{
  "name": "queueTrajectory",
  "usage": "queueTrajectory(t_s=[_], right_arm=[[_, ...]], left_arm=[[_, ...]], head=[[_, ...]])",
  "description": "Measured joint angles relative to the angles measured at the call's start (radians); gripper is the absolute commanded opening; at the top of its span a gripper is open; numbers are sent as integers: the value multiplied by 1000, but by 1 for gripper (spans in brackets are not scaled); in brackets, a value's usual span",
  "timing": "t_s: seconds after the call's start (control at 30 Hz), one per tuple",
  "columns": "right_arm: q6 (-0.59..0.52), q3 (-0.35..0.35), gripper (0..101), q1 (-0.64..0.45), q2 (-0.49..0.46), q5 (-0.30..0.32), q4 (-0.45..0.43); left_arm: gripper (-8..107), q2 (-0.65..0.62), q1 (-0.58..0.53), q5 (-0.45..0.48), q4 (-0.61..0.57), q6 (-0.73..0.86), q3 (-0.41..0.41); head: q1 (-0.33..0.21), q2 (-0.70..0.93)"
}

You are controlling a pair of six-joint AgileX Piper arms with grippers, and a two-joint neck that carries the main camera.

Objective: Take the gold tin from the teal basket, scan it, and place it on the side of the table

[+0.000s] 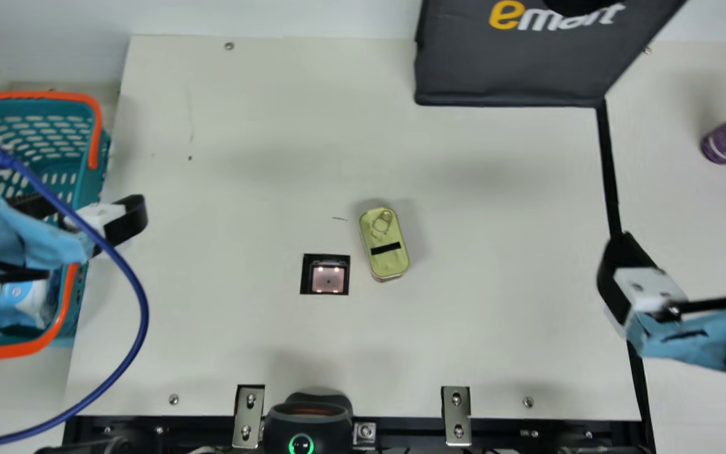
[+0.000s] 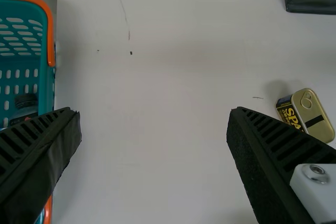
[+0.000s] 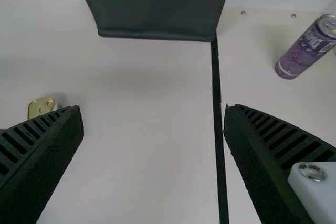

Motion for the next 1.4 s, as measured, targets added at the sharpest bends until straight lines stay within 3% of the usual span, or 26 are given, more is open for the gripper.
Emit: queueTrajectory(t_s=[0.27,0.63,0.97,1.4], right_arm=[[1,52,95,154,71,1,-22],[-75,88,95,312,169,0,56],[-47,53,95,368,300,-1,100],[43,-43,95,470,503,-9,103]], left_arm=[[90,0,0,0,0,0,0],[90,0,0,0,0,0,0],[90,0,0,0,0,0,0],[90,0,0,0,0,0,0]], head=[[0,-2],[0,-2],[0,-2],[0,-2]])
